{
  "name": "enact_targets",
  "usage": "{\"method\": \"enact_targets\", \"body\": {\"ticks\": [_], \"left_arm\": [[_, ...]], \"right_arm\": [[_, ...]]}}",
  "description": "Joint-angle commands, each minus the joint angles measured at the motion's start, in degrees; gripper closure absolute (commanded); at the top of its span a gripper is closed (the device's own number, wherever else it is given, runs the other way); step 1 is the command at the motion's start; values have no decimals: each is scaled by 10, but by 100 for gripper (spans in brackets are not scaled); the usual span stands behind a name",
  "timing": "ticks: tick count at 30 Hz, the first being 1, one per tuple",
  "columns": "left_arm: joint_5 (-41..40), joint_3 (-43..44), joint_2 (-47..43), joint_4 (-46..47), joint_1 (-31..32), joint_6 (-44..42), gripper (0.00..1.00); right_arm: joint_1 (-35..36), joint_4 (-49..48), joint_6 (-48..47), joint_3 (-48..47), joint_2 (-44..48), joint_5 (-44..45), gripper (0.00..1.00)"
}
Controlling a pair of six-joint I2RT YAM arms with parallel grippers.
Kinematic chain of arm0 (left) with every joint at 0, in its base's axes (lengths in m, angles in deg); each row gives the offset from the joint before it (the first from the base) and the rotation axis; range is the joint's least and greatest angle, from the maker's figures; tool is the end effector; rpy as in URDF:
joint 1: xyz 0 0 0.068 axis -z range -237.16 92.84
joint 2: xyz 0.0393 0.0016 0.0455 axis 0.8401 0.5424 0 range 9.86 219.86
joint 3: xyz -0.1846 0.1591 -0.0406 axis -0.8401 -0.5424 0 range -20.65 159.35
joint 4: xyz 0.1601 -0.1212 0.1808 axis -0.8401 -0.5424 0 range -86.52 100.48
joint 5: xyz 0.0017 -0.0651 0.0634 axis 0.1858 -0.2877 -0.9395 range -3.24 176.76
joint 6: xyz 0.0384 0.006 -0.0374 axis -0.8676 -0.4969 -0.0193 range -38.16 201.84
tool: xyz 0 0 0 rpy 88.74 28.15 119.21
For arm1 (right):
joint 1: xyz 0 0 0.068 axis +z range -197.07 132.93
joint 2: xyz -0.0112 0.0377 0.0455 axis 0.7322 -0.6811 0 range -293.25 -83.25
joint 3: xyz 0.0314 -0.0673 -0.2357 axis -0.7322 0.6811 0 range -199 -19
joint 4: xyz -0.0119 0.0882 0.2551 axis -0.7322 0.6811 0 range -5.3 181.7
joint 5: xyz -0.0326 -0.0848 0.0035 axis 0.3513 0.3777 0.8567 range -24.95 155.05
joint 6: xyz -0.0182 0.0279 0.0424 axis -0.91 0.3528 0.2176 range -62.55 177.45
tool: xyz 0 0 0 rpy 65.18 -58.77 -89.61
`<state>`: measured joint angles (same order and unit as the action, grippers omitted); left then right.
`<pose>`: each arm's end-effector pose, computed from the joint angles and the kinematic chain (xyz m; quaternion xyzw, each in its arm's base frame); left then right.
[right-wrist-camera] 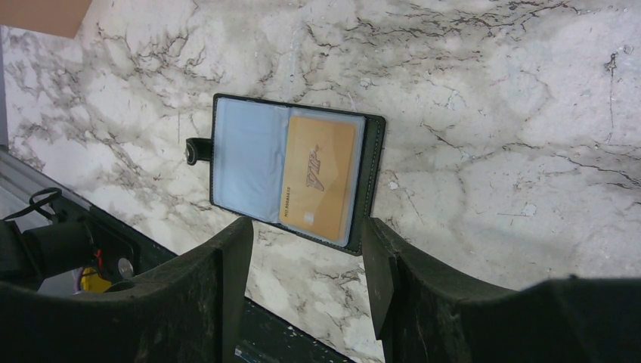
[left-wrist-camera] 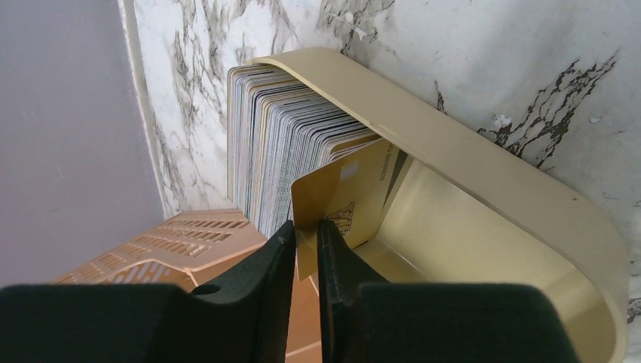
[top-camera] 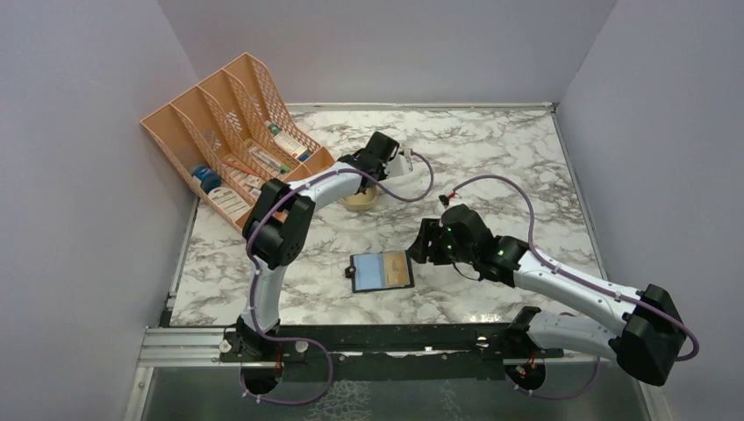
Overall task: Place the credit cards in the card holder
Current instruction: Pick up the credit card from the storage box.
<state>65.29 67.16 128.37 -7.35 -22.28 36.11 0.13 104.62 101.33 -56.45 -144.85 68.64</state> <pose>0.3795 -0.2486 0.1635 0.5441 0.7434 0.2064 0.3298 0.1663 0.1763 0.1967 -0.0144 0.9203 0.2581 0.2937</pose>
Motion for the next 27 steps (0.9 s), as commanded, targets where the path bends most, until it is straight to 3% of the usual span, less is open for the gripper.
{"method": "enact_targets", "body": {"ticks": [1,6,20,23,27], "left_arm": [[-20,19,-15,-7,6,-2,85],[-4,25,-28,-36,12,19,100],[89,10,-131,-104,17,139,100],[149,-6,-175,-102,11,203,100],[298,-37,-232,-85,-16,320,100]], "right_arm": [[2,-6,6,-7,3,8,45],[3,-8,7,-7,4,1,45],[2,-30,12,-2,10,-30,45],[3,-59,16,8,21,-40,46],[2,-123,21,39,58,-50,48]]}}
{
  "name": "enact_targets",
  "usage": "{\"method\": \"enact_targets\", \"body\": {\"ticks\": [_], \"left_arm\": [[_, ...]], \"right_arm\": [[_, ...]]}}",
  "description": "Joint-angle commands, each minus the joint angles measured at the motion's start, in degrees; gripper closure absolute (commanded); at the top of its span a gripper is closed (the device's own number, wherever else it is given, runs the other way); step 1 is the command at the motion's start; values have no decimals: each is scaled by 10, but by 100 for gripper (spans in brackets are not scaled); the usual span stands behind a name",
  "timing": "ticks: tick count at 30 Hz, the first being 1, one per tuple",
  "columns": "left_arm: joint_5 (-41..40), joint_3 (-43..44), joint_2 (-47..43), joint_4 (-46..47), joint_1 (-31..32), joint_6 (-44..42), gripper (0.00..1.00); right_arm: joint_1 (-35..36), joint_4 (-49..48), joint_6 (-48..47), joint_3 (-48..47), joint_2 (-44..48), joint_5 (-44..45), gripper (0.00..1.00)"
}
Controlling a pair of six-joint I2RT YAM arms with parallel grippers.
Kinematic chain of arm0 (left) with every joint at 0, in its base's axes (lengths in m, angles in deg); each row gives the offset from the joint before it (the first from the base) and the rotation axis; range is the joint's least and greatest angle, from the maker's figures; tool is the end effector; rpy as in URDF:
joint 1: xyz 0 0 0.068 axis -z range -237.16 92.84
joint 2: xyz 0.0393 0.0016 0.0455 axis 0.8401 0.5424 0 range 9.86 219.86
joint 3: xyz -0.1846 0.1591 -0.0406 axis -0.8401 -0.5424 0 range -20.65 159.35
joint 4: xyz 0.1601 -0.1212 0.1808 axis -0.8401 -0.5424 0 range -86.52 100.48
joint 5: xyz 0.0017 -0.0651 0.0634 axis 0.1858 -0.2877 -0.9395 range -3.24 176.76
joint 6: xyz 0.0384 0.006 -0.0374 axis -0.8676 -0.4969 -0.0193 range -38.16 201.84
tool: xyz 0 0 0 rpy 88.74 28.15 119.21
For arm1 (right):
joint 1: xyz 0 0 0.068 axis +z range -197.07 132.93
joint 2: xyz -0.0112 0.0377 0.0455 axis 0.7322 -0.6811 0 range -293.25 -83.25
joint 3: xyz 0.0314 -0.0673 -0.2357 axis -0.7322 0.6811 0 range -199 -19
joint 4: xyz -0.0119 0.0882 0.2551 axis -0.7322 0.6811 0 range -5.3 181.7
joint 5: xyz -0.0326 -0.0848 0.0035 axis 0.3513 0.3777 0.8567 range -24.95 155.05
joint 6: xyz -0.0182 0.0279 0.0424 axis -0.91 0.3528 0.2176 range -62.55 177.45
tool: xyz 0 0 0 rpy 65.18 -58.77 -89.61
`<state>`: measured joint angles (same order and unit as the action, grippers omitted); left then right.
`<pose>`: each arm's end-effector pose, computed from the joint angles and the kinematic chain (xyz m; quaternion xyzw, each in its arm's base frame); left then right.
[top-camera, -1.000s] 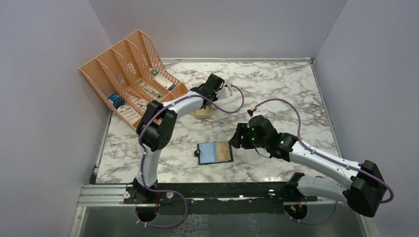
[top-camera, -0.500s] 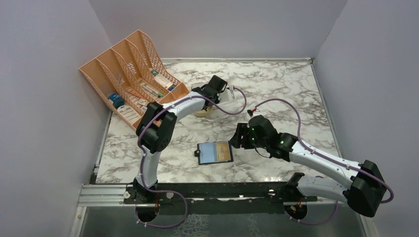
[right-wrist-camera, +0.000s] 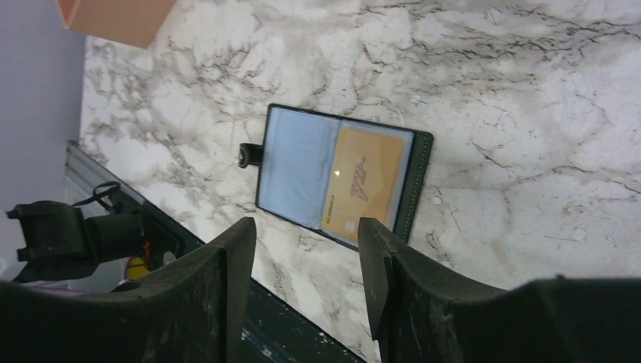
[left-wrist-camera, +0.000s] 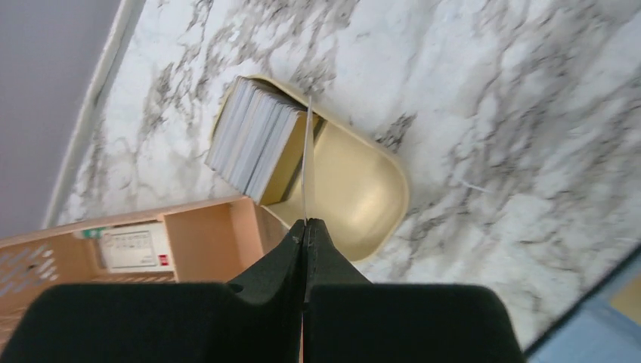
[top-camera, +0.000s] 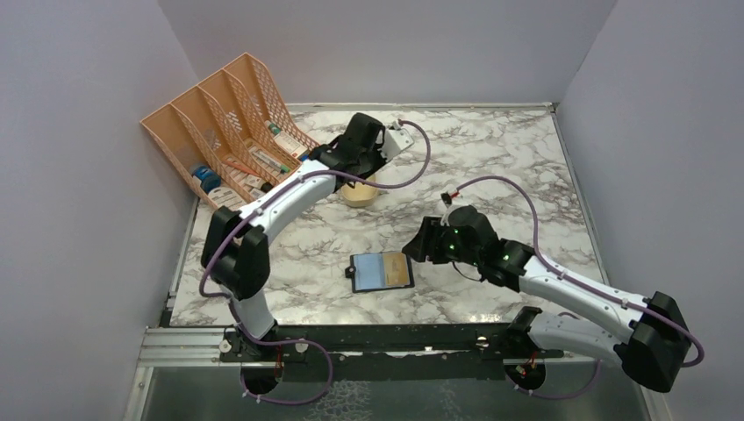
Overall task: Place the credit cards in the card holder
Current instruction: Pick up the credit card from the storage box.
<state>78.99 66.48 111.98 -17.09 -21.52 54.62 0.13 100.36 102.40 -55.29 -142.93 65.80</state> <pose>0.3372 -0.2358 0.2638 0.4530 0.7936 0.0325 0.4048 0.1651 0.1776 0.2034 -0.0149 0.9027 0.3056 0.3026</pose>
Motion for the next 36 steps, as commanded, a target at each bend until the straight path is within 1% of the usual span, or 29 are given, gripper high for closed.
{"method": "enact_targets", "body": {"ticks": [1,5,8,11,13,15,18,20,22,24,27,29,33,36], "left_arm": [[194,-41,-83,23,-32,162,100],[321,-108,-142,82,-63,257,100],[372,-184,-203,153,-73,327,100],[414,-260,-266,219,-82,405,100],[433,-288,-295,220,-85,449,100],[474,-309,-316,219,-86,480,100],[542,-360,-350,254,-86,534,100],[557,-400,-377,285,-86,573,100],[578,-445,-399,335,-86,622,100],[602,-481,-412,372,-87,657,100],[619,-521,-431,424,-86,700,100],[616,-537,-448,429,-87,707,100],[626,-556,-465,428,-87,720,100],[636,-564,-472,428,-87,730,100]], "right_arm": [[3,-94,14,35,50,-24,48],[3,-129,20,50,93,-35,48],[3,-140,16,45,110,-62,48],[2,-138,31,37,111,-84,48],[3,-137,39,30,109,-99,49],[3,-145,48,31,111,-108,49],[3,-163,62,35,115,-112,49],[3,-175,69,37,116,-115,49],[3,-195,74,42,116,-122,51],[3,-214,80,48,113,-130,53],[3,-228,87,52,102,-137,57],[3,-231,88,52,92,-141,59],[3,-229,87,51,79,-137,59],[3,-231,87,53,75,-134,55]]}}
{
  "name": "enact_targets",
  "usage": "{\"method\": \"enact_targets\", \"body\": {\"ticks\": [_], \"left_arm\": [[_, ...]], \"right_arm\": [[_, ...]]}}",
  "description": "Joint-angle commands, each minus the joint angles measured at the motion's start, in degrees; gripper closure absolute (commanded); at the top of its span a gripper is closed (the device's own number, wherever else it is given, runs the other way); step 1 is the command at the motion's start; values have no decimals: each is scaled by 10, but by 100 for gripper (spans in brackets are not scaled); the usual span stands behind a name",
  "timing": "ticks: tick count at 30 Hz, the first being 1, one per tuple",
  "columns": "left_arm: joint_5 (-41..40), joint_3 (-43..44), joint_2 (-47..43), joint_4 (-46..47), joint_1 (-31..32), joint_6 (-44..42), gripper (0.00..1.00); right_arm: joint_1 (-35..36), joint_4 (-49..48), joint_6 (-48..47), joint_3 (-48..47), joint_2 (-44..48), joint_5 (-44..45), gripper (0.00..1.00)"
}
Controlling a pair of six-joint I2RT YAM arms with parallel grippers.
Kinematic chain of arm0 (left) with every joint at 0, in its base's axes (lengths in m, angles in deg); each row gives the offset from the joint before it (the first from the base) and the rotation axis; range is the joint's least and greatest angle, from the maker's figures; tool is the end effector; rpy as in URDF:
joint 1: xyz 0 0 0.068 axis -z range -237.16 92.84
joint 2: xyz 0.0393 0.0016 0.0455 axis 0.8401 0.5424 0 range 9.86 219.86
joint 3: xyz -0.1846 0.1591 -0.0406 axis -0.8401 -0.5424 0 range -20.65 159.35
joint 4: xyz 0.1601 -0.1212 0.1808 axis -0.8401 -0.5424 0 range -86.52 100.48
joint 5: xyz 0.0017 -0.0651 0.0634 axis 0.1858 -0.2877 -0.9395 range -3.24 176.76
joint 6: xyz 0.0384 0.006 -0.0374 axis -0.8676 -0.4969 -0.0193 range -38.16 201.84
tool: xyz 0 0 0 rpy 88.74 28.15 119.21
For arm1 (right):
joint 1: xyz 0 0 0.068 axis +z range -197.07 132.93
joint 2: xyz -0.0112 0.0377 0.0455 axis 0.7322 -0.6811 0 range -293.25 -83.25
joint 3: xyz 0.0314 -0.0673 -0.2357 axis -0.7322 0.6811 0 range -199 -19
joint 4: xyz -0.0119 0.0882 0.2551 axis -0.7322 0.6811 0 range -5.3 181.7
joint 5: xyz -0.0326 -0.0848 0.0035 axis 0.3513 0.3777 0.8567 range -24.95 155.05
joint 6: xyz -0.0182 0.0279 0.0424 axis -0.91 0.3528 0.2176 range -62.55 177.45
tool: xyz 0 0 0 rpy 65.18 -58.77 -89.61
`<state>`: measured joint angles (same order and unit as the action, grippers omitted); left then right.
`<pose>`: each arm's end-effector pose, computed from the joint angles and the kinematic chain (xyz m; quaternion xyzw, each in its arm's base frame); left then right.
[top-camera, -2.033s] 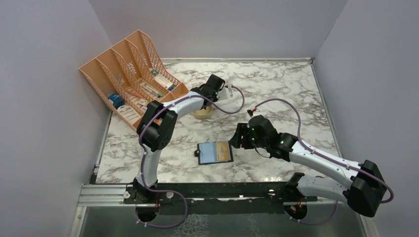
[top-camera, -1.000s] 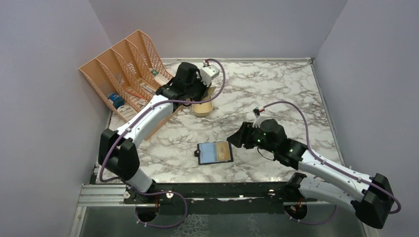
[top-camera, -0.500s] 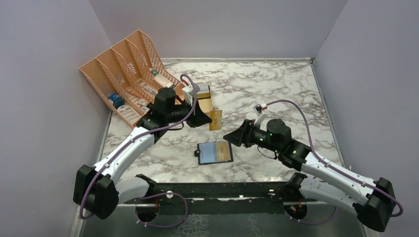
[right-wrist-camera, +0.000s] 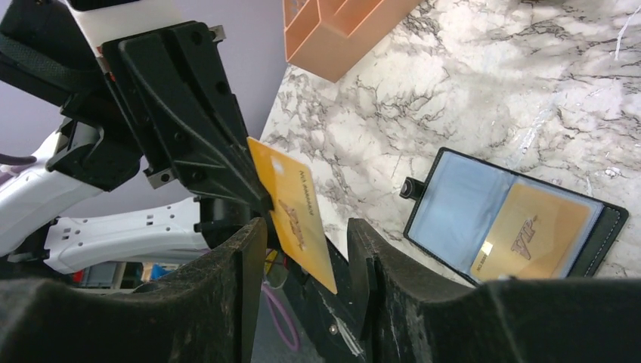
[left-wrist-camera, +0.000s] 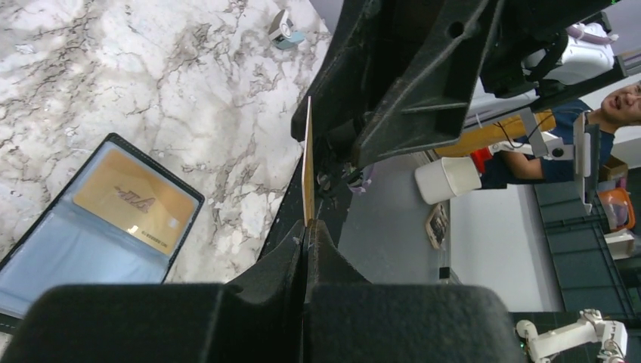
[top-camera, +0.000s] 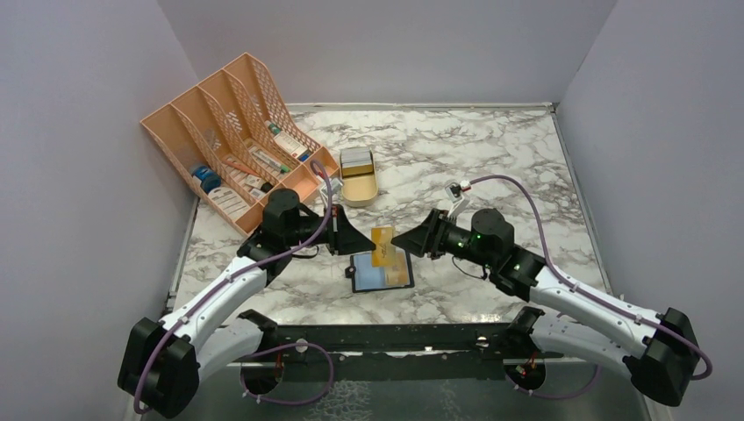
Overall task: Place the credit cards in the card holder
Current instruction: Pick up the credit card from the storage box.
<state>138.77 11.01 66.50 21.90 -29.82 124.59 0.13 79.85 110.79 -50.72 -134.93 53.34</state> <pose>0.1990 -0.1345 0.2362 0.1741 0.7362 -0.6012 0.2575 0.1560 0.1791 0.2409 -0.0196 0.7920 0.5169 0.3243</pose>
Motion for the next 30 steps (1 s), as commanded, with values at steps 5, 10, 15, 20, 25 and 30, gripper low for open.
{"method": "enact_targets", "body": {"ticks": [5,10,15,20,25,30], "left_arm": [[53,-21,-31,43,-3,39,100],[56,-31,-42,48,-3,47,100],[36,-34,-42,33,-3,43,92],[-45,-5,-43,-100,-3,-44,61],[-134,21,-41,-185,-3,-90,40],[-248,29,-34,-241,-3,-100,34]], "right_arm": [[3,-66,-3,10,-25,-51,59],[2,-99,1,20,-36,-76,77],[2,-106,1,32,-24,-70,98],[3,-93,-4,36,-12,-47,99],[2,-75,-25,32,-18,-25,99],[3,-62,-48,32,-46,7,99]]}}
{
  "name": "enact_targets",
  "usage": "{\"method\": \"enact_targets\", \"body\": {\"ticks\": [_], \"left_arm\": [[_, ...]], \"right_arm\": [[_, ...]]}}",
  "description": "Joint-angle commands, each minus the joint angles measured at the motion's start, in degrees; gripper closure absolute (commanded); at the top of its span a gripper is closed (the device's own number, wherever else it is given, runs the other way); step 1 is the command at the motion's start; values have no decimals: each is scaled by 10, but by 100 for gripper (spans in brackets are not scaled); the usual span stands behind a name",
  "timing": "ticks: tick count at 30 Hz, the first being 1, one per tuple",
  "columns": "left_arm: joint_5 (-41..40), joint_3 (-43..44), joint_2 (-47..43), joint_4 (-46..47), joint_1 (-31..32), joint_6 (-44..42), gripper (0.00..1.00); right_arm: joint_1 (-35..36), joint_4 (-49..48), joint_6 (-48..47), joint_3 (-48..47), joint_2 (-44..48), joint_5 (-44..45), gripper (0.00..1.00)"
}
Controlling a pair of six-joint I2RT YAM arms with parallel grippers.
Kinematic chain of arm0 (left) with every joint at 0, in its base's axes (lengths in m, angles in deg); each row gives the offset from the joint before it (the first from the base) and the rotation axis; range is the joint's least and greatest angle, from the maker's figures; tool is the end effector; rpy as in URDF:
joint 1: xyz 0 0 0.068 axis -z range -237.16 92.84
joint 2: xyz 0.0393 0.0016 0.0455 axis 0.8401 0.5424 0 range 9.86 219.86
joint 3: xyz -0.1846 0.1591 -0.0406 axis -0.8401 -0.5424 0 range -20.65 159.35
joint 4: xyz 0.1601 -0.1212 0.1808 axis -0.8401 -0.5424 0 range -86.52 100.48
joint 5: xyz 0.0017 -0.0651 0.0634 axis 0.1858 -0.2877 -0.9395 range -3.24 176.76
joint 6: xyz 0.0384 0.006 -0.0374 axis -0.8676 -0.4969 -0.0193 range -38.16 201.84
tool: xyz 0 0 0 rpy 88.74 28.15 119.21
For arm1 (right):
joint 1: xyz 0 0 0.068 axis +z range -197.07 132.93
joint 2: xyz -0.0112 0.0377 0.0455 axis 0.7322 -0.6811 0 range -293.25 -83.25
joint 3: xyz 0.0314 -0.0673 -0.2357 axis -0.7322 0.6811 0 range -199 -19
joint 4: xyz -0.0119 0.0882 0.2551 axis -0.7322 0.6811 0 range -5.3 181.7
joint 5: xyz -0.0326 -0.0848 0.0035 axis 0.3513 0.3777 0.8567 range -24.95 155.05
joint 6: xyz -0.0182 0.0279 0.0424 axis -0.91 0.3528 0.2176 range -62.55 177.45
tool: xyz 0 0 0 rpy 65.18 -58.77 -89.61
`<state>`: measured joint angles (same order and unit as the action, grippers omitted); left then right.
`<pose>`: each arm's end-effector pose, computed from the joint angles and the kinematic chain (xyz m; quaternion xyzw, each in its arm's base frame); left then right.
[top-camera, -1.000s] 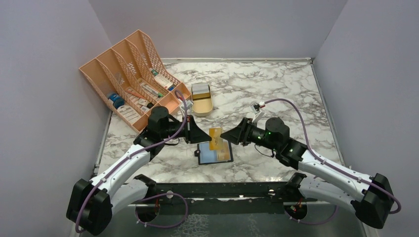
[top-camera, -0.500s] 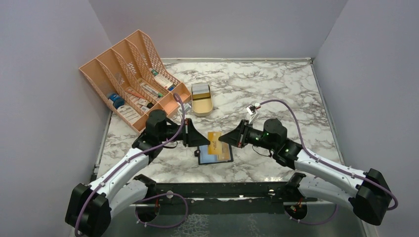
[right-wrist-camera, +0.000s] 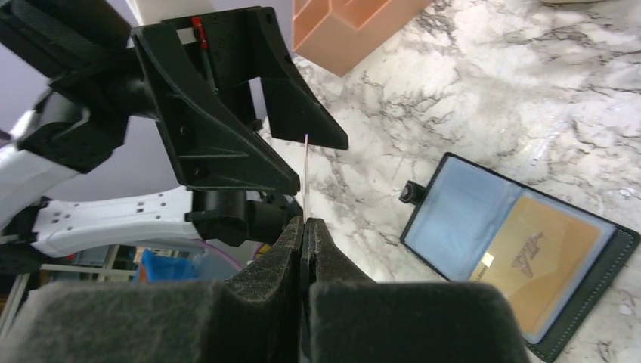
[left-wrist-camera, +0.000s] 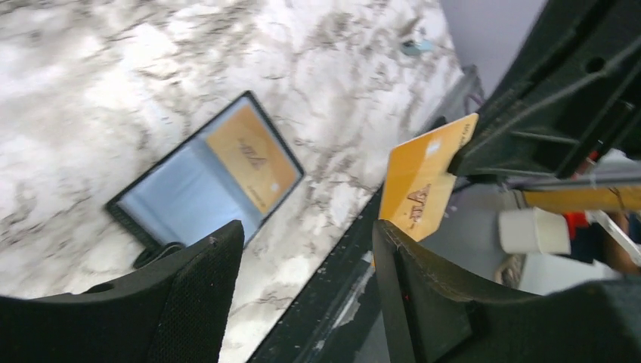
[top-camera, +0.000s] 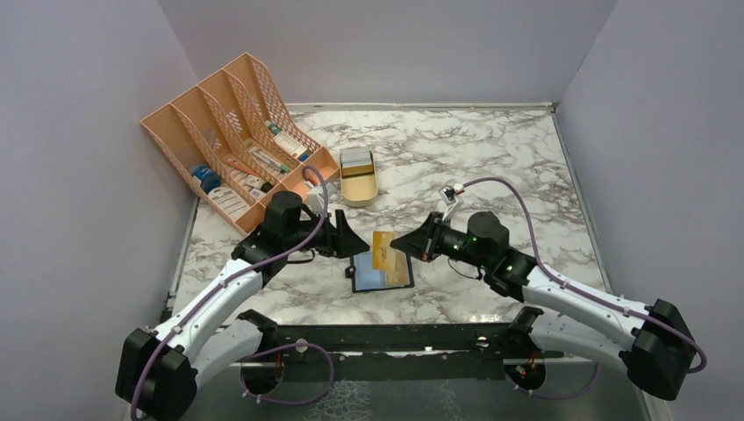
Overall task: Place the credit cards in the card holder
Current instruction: Pick up the credit card from the storage box, then insert the credit card into the card holder.
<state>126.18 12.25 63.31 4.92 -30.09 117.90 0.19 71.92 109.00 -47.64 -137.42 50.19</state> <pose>0.1936 -0.1243 0.2264 0.1153 0.8104 -0.5045 0.2746 0.1576 0.1840 0.2265 -0.0517 0.7772 0.5357 0.3261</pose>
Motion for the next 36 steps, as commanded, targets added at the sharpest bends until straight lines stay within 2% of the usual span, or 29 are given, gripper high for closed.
{"method": "enact_targets", "body": {"ticks": [1,4,11,19,24,33,36], "left_arm": [[-140,15,1,-77,-1,-36,34],[-175,-2,15,-79,0,-33,35],[-194,-31,82,-52,0,-10,39],[-151,-61,138,10,1,10,41],[-154,-64,163,10,1,6,47],[-178,-71,175,3,1,11,49],[-178,-68,180,3,1,11,53]], "right_arm": [[2,17,-32,0,-30,41,99],[2,11,-31,1,-61,42,99],[2,-10,-32,2,-143,51,99],[1,-15,-50,-13,-212,73,99],[-1,-54,-37,1,-235,60,99],[-26,-76,-24,15,-228,48,99],[-31,-73,-20,15,-228,47,99]]}}
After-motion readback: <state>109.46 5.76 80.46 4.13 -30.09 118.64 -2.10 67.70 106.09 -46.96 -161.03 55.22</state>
